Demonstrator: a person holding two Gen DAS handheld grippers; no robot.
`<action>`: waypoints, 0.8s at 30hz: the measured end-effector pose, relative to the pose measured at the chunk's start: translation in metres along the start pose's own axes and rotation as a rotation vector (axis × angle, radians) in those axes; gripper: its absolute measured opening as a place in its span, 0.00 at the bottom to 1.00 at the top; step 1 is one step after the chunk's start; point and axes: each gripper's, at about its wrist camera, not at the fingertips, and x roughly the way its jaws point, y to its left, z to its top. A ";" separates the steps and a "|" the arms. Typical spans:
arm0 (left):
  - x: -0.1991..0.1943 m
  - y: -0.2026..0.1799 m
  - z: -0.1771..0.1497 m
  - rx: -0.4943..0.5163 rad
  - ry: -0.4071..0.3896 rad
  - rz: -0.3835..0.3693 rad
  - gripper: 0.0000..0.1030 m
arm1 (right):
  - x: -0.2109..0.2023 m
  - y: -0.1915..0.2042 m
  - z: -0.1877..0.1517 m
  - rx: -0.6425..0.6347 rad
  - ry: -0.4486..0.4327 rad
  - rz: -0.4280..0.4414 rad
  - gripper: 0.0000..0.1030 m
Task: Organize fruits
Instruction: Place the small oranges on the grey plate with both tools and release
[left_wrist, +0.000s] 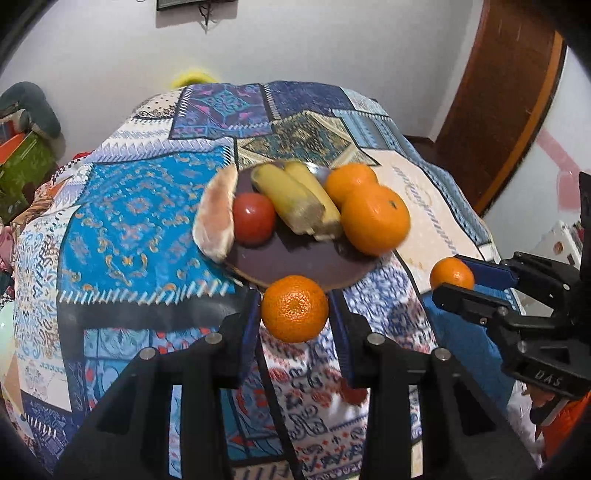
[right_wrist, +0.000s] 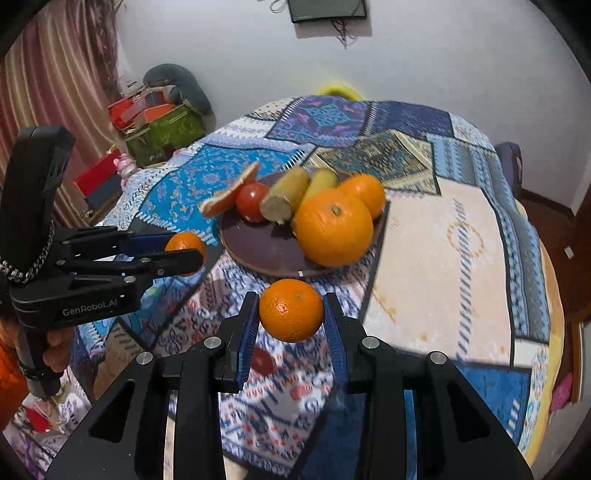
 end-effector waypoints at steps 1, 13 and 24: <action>0.002 0.001 0.002 -0.005 -0.001 -0.001 0.36 | 0.002 0.001 0.004 -0.008 -0.007 0.002 0.31; 0.030 0.014 0.022 -0.042 -0.020 -0.007 0.36 | 0.028 0.009 0.042 -0.070 -0.053 0.008 0.31; 0.047 0.023 0.032 -0.046 -0.022 -0.028 0.36 | 0.055 0.007 0.059 -0.086 -0.058 0.019 0.31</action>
